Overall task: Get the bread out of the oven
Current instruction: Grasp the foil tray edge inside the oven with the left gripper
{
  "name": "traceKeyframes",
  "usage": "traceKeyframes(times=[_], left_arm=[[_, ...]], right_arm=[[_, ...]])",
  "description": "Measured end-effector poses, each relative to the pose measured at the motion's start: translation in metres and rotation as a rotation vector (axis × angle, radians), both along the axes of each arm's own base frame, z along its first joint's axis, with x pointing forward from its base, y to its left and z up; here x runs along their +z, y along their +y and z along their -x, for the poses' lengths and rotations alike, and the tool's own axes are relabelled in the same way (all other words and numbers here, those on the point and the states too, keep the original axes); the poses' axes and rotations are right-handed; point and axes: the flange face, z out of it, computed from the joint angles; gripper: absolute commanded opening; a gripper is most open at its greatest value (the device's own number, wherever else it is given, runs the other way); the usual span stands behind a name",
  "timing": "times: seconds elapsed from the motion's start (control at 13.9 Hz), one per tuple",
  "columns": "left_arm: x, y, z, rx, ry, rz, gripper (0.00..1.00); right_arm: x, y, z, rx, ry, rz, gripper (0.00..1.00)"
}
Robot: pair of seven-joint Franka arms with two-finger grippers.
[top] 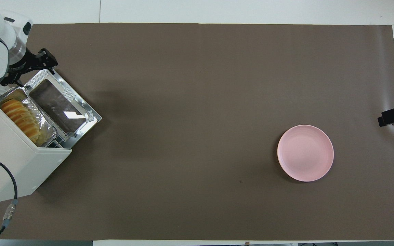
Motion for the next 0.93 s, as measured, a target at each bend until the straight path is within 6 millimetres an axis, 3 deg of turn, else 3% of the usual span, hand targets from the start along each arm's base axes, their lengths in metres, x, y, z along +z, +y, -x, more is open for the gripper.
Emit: traceKeyframes(times=[0.14,0.5,0.57,0.65,0.93], left_arm=[[-0.013,0.007,0.015,0.056,-0.006,-0.004,1.0],[-0.034,0.004,0.051,0.102,-0.013,-0.003,1.0],[-0.037,0.003,0.055,0.107,-0.015,-0.003,0.96],[-0.04,0.003,0.057,0.114,-0.023,-0.002,0.75],[-0.054,0.001,0.066,0.112,-0.047,0.007,0.22]], right_arm=[[0.0,0.0,0.0,0.0,0.0,0.0,1.0],[0.0,0.006,-0.001,0.01,0.0,0.0,1.0],[0.0,0.005,-0.001,0.01,0.0,0.0,1.0],[0.0,0.005,-0.001,0.01,0.0,0.0,1.0],[0.0,0.005,-0.001,0.01,0.0,0.0,1.0]])
